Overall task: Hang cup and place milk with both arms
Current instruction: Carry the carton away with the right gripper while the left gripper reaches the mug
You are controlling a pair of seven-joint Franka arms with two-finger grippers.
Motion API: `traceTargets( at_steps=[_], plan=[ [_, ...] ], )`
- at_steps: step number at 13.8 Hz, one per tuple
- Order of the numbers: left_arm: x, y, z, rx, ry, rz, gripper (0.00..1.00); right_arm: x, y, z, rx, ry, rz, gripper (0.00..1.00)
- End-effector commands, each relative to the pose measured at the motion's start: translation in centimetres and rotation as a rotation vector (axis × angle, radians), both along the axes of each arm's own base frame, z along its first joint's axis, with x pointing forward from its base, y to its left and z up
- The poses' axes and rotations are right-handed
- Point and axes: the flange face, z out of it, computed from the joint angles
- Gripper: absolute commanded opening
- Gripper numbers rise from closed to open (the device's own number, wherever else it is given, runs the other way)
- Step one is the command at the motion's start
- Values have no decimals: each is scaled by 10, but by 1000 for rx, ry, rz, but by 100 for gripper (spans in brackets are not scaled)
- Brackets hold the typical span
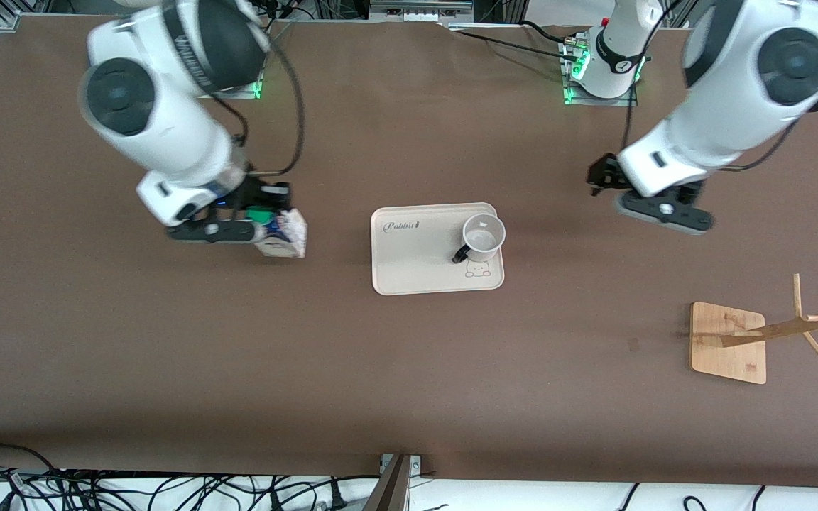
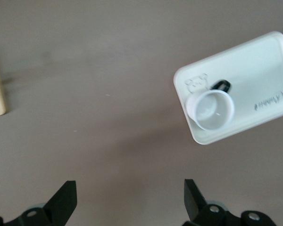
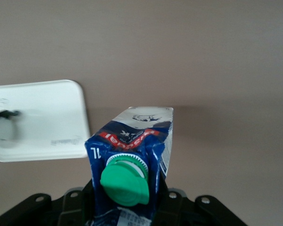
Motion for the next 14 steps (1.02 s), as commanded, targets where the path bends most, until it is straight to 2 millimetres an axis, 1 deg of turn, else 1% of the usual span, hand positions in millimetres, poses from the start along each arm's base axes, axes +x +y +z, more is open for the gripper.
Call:
traceTargets(
  at_steps=[1, 3, 4, 5, 6, 8, 10, 11, 12, 13, 14],
  plan=[
    [-23, -50, -38, -6, 37, -107, 100, 10, -87, 7, 74, 63, -16, 46],
    [-25, -74, -72, -22, 27, -154, 100, 16, -154, -4, 117, 127, -43, 46],
    [-29, -90, -88, -40, 16, -225, 100, 19, -178, -16, 121, 162, -43, 46],
    [-28, -98, -106, -62, -7, -306, 100, 20, -198, -25, 128, 177, -39, 46],
    [-27, -106, -123, -85, -33, -389, 100, 24, -209, -39, 125, 191, -31, 46],
    [-27, -119, -158, -116, -64, -548, 100, 30, -217, -65, 99, 207, -36, 46],
    [-34, -138, -190, -133, -65, -659, 100, 30, -226, -97, 93, 191, -36, 46],
    [-41, -148, -199, -138, -61, -686, 100, 30, -227, -109, 89, 178, -41, 46],
    [-47, -152, -208, -139, -57, -698, 100, 29, -226, -119, 85, 167, -39, 46],
    [-51, -153, -213, -140, -61, -700, 100, 28, -226, -127, 85, 159, -27, 46],
    [-55, -152, -220, -140, -60, -701, 100, 28, -231, -137, 86, 142, -11, 46]
  ],
)
